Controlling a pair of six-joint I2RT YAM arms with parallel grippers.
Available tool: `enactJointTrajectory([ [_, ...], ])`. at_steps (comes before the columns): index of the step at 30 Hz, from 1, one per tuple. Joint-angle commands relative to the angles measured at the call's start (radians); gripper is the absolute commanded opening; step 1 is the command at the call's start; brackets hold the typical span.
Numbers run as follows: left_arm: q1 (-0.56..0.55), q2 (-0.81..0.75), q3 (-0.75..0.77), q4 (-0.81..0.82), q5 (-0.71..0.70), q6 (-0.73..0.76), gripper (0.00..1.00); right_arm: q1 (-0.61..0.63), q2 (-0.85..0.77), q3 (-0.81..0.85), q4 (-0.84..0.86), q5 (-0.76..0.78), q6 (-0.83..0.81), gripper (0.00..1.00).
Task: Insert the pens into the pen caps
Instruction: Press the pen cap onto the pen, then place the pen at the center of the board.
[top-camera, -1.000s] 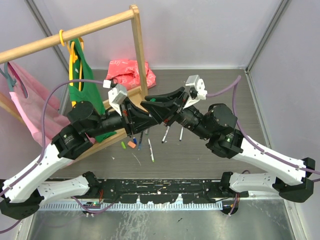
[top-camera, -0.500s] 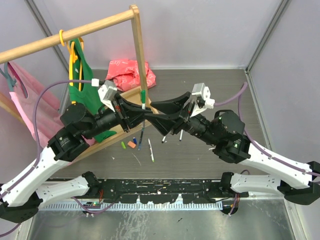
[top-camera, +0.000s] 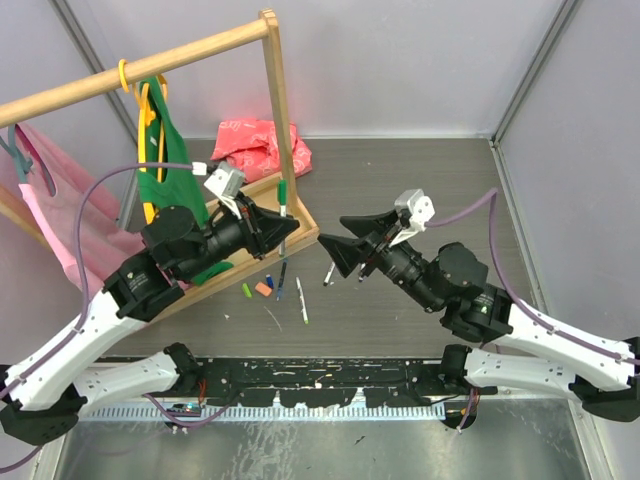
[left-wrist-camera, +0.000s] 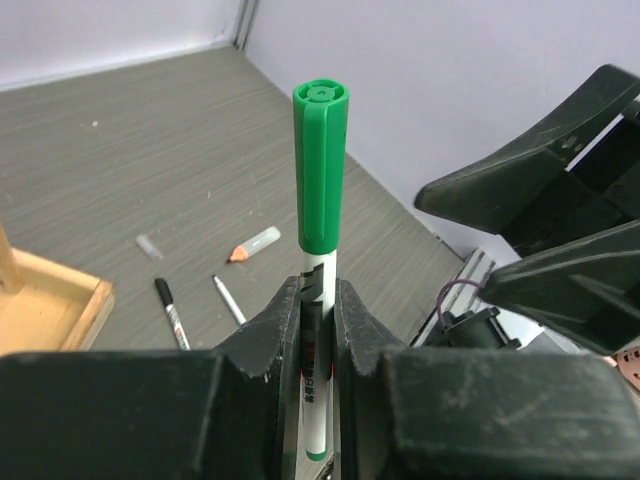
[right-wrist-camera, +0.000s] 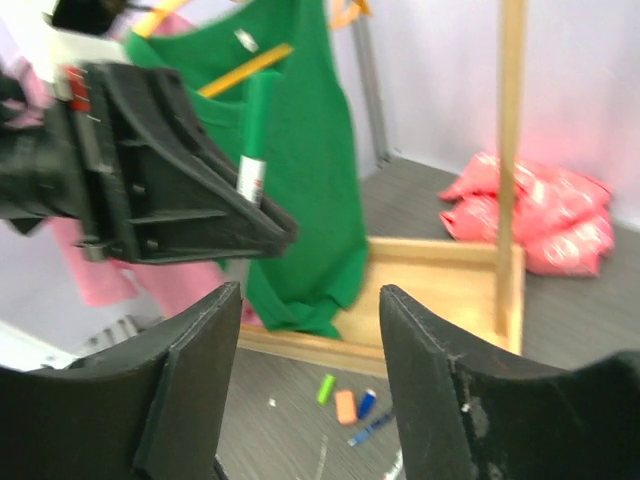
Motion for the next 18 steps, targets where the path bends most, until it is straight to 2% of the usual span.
enactJointTrajectory([
  [1, 0.003, 0.023, 0.004, -0.046, -0.051, -0.03, 0.0, 0.004, -0.021, -0.074, -0.09, 0.222, 0.052, 0.65],
  [6, 0.004, 0.041, -0.034, -0.076, -0.102, -0.066, 0.0, 0.004, -0.045, -0.162, -0.143, 0.338, 0.15, 0.72],
  [13, 0.003, 0.079, -0.071, -0.084, -0.12, -0.134, 0.0, -0.001, -0.032, -0.202, -0.272, 0.447, 0.299, 0.81],
  [16, 0.003, 0.096, -0.089, -0.084, -0.131, -0.145, 0.0, -0.039, -0.007, -0.192, -0.347, 0.437, 0.354, 0.82],
  [18, 0.003, 0.117, -0.092, -0.088, -0.137, -0.149, 0.0, -0.097, 0.005, -0.194, -0.384, 0.364, 0.394, 0.82],
])
